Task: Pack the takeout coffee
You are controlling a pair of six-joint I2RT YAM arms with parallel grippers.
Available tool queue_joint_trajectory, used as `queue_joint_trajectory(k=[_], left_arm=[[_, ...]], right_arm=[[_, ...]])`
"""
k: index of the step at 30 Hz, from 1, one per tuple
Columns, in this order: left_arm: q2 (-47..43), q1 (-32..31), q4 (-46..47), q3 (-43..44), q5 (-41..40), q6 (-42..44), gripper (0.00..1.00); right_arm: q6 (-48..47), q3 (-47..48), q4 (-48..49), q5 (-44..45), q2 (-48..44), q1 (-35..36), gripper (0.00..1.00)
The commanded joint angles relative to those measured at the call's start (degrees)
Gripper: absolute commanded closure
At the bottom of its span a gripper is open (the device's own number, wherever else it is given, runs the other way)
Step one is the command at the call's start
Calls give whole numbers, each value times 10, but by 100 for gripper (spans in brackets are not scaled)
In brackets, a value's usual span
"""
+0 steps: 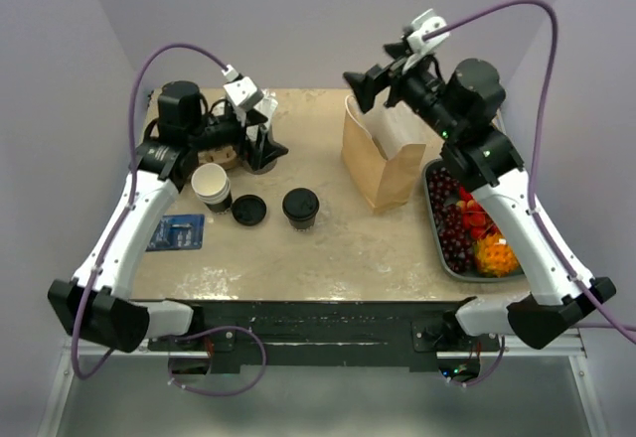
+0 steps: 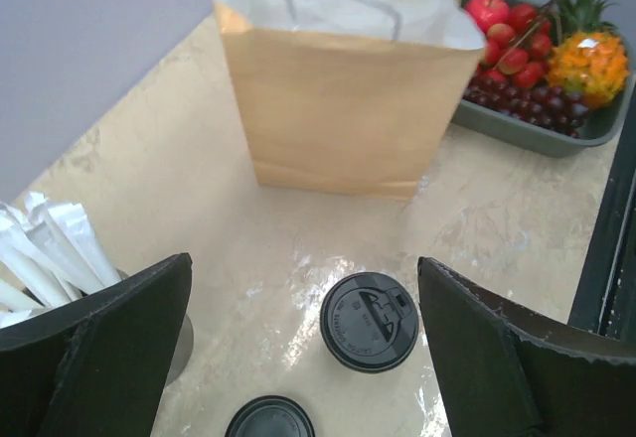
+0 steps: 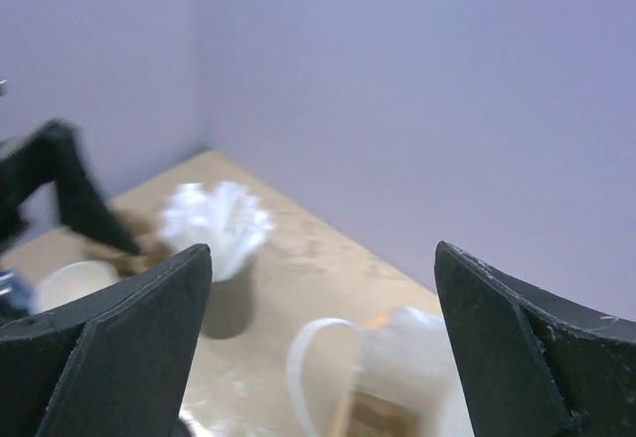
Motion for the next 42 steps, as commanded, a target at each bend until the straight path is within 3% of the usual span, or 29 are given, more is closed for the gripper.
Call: queue_joint_trajectory(k=[1, 10, 19, 27, 37, 42], left_arm=[[55, 1, 3, 23, -41, -47, 0], [64, -1, 9, -13, -60, -48, 0], [66, 0, 16, -20, -52, -52, 0], [54, 0, 18, -36, -45, -57, 0], [49, 1, 33, -52, -39, -73, 0], [49, 0, 33, -54, -36, -73, 0]], right_arm=[[-28, -3, -51, 152, 43, -76, 5], [-45, 4, -125, 183, 108, -117, 7], [-25, 20, -157, 170, 107, -130, 21], [-47, 17, -205, 185, 101, -137, 25], [-37, 60, -285, 120, 157, -192, 50], [-33, 61, -300, 87, 168, -195, 54]])
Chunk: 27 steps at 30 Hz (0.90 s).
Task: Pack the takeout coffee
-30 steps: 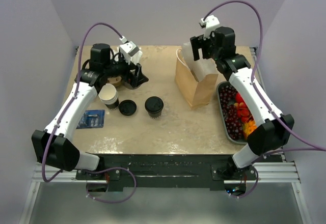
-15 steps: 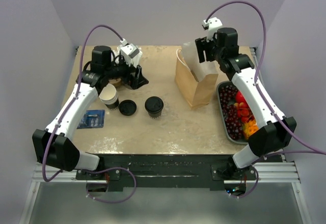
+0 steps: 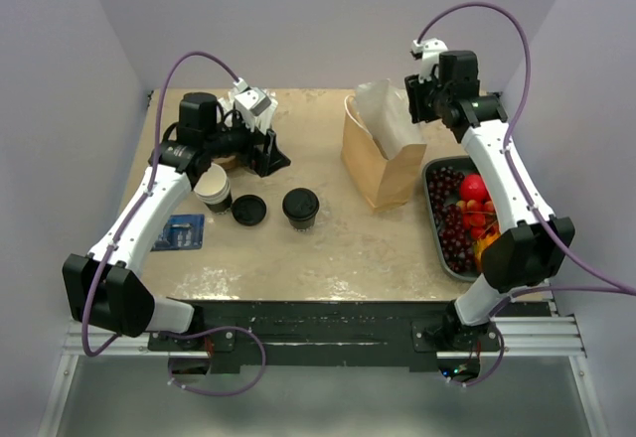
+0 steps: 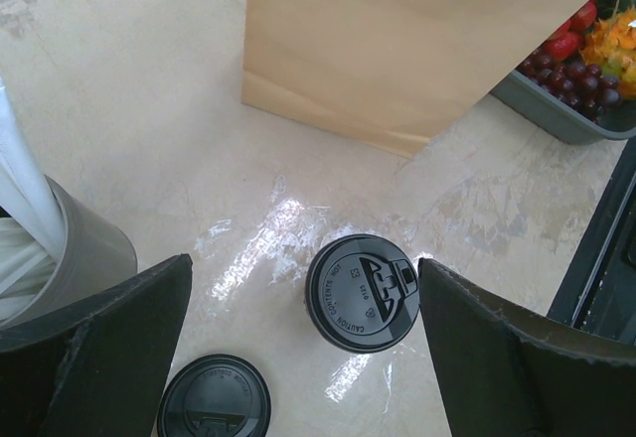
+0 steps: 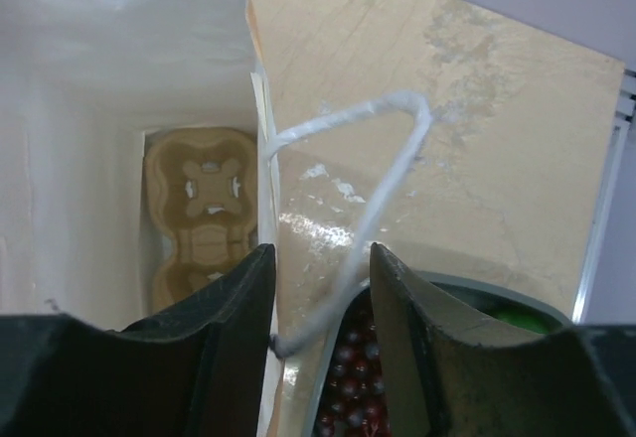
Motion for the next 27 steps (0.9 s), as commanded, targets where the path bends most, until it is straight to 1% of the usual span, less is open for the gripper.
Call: queue_joint_trajectory(k=[1, 5, 6, 8, 9, 11, 12, 14, 15, 17, 18, 19, 20, 21, 22, 23, 24, 27], left_arm=[[-19, 0, 23, -4, 14, -10, 0], [-19, 0, 25, -7, 14, -12, 0], [-19, 0, 25, -6, 14, -13, 0], [-20, 0, 25, -8, 14, -13, 0], [-20, 0, 25, -8, 13, -14, 0], [-22, 0, 25, -10, 13, -13, 0], [-22, 0, 24, -11, 13, -11, 0], [-23, 0, 22, -14, 14, -5, 0], [-24, 0, 17, -15, 16, 0, 0], [-28, 0, 12, -22, 27, 27, 0], [-31, 0, 10, -27, 28, 37, 0], [-35, 0, 9, -38, 32, 47, 0], [-44, 0, 7, -45, 35, 75, 0], [-48, 0, 6, -53, 35, 89, 0], [-55, 0, 8, -71, 34, 103, 0], [-71, 0, 10, -81, 32, 133, 0], [-79, 0, 10, -102, 32, 152, 0], [-116, -2, 12, -144, 31, 221, 0]], right_arm=[[8, 15, -26, -48, 4, 1, 55], [8, 4, -33, -70, 6, -1, 61], [8, 4, -32, -73, 6, -1, 65], [7, 4, -29, -81, 4, -1, 70], [3, 4, -26, -87, 2, 0, 75], [-7, 7, -21, -119, -1, 0, 82], [-25, 9, -16, -137, -2, -1, 90], [-50, 13, -14, -184, -3, -1, 96], [-81, 15, -14, -200, -5, 1, 100], [-105, 7, -5, -223, -14, 3, 100], [-137, 1, 7, -232, -28, 9, 100], [-158, -16, 11, -241, -37, 11, 100], [-180, -29, 17, -260, -49, 15, 100], [-223, -59, 30, -268, -60, 19, 100], [-244, -74, 36, -275, -86, 23, 100], [-264, -91, 41, -275, -100, 28, 100], [-303, -122, 46, -271, -111, 39, 100], [-352, -175, 53, -261, -159, 64, 100]])
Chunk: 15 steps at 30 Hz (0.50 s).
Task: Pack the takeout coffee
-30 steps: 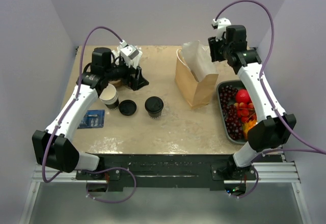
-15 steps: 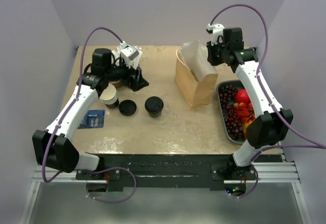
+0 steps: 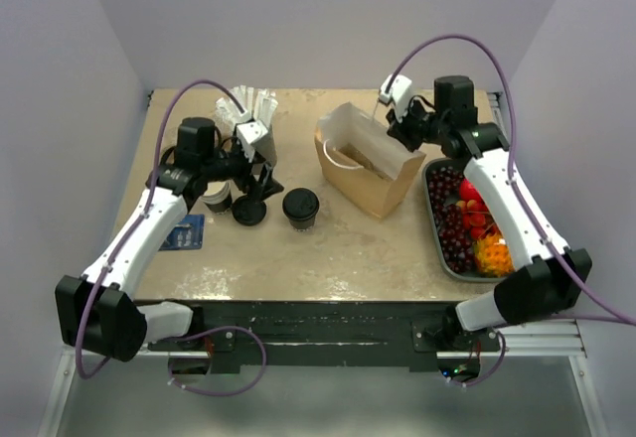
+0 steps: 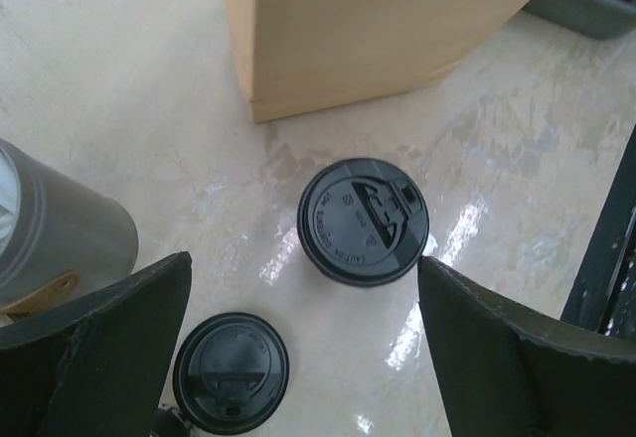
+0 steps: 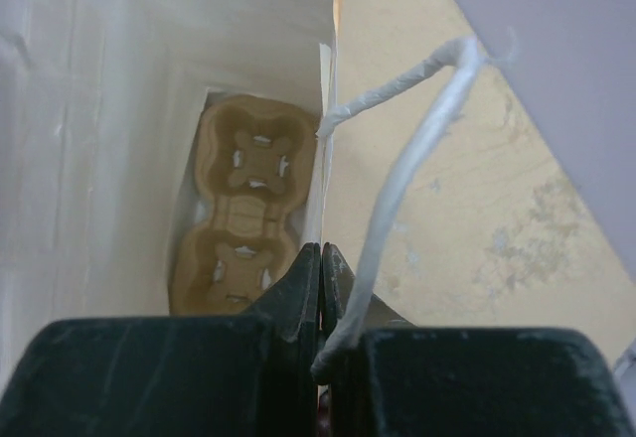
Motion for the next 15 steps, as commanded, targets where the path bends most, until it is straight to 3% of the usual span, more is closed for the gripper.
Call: queue_joint_trajectory(k=[1, 7, 9, 15], left_arm=[[-62, -3, 13, -54, 17, 131, 0], [-108, -58, -11, -99, 29, 240, 0], [-101, -95, -23, -101, 12, 245, 0], [-69, -128, 6, -106, -5, 204, 0]], right_arm=[[-126, -65, 44, -13, -86, 39, 100], [-136, -131, 116, 48, -158, 93, 100], [-143, -135, 125, 53, -175, 104, 100], [-164, -164, 141, 99, -211, 149, 100]])
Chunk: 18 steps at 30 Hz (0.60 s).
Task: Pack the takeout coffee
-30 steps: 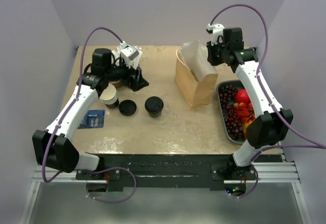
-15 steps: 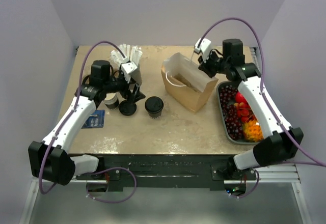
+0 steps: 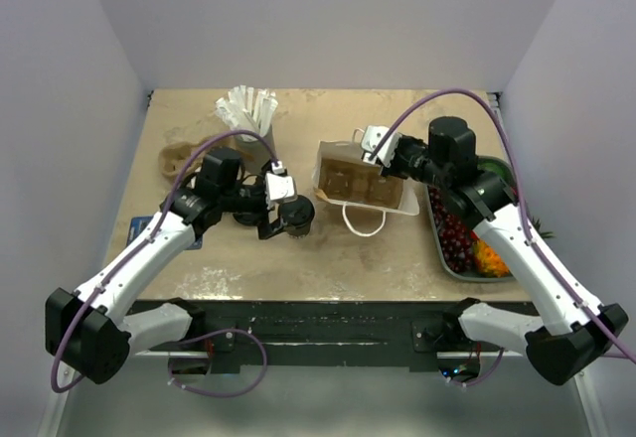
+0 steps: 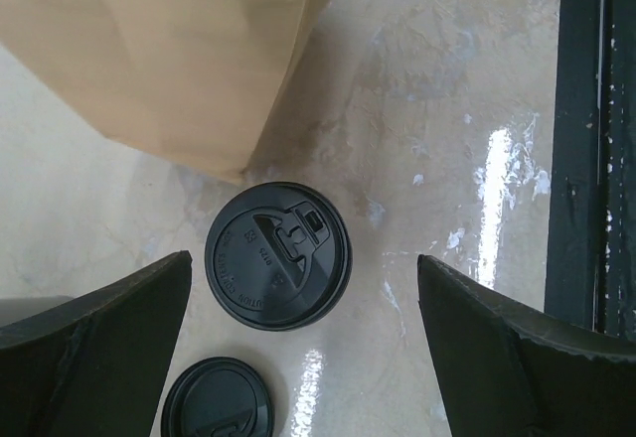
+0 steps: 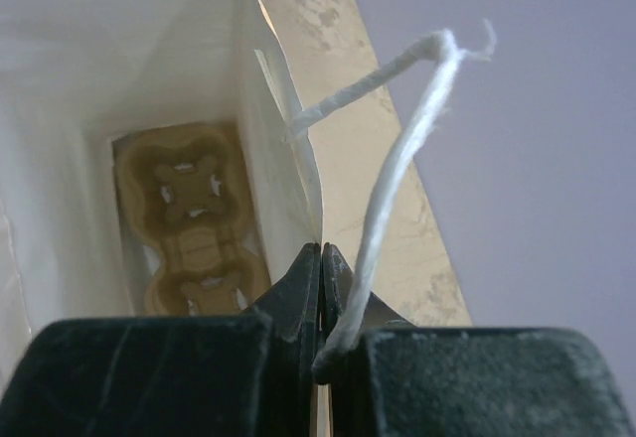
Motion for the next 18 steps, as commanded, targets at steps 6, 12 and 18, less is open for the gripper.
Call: queue_joint_trajectory(k=[6, 12, 18], left_arm=[[27, -15, 46, -26, -45, 3, 0], [34, -16, 55, -37, -52, -2, 0], [63, -19, 48, -20, -35, -10, 0]], right_arm=[[-52, -68, 61, 77, -66, 62, 100], [-49, -109, 53, 101, -93, 79, 100], [-2, -88, 53, 113, -73, 79, 100]])
